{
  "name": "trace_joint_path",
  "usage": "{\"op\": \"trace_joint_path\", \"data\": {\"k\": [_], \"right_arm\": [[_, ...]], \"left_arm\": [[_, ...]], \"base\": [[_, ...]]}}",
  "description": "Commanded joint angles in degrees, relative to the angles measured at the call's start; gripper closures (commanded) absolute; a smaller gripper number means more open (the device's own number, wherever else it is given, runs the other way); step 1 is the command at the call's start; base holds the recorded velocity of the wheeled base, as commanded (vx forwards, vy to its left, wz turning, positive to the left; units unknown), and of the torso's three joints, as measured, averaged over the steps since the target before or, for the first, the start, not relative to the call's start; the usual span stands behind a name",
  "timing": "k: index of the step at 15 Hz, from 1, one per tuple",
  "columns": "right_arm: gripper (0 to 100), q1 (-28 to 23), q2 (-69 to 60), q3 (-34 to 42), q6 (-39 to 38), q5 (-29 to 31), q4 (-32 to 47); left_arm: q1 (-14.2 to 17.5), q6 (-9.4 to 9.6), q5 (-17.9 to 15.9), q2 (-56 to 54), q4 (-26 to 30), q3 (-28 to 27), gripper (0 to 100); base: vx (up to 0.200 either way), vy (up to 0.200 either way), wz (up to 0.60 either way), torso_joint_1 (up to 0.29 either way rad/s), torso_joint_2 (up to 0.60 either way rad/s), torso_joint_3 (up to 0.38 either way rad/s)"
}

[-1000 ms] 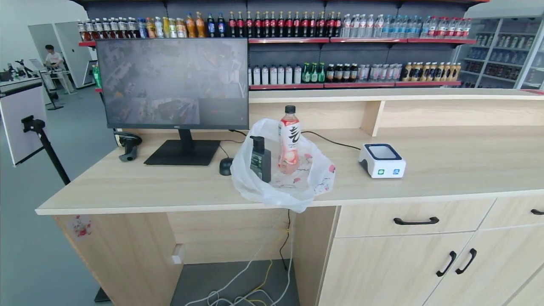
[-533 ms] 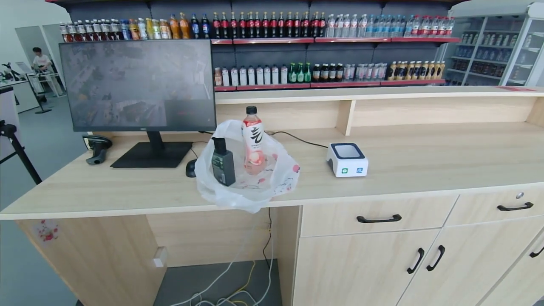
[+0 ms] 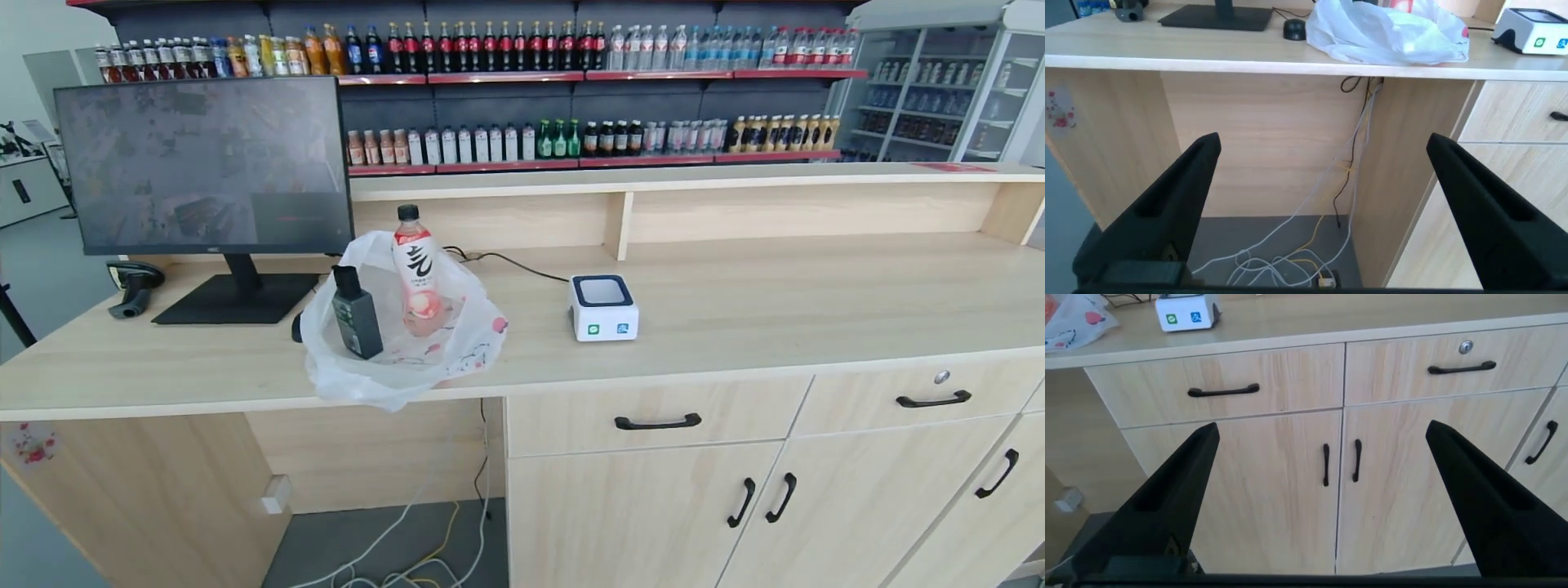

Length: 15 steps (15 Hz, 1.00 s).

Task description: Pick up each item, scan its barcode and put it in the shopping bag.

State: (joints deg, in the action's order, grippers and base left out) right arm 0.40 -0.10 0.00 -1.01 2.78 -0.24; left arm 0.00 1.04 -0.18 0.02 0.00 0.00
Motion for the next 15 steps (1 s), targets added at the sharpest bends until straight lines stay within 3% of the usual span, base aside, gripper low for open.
{"op": "trace_joint_path", "data": {"k": [1,5,10,15], "right_arm": [[0,0.04,0.1,0.0,-0.04,-0.05,-0.02],[0,0.04,0.1,0.0,-0.13,-0.05,0.07],[0,0.04,0.1,0.0,-0.22,-0.05,-0.02],[0,0.04,0.1,0.0,-0.31,0.03,0.07]], "left_arm": [[0.0,0.11,0.01,-0.02,0.0,0.0,0],[0.0,0.02,0.01,-0.02,0.0,0.0,0],[0.0,-0.07,0.01,-0.02,0.0,0.0,0],[0.0,0.02,0.01,-0.02,0.0,0.0,0]], "base": [[0.0,-0.2,0.0,-0.002,0.01,-0.002],[0.0,0.0,0.0,0.0,0.0,0.0],[-0.2,0.0,0.0,0.006,0.01,0.0],[0.0,0.0,0.0,0.0,0.0,0.0]]}}
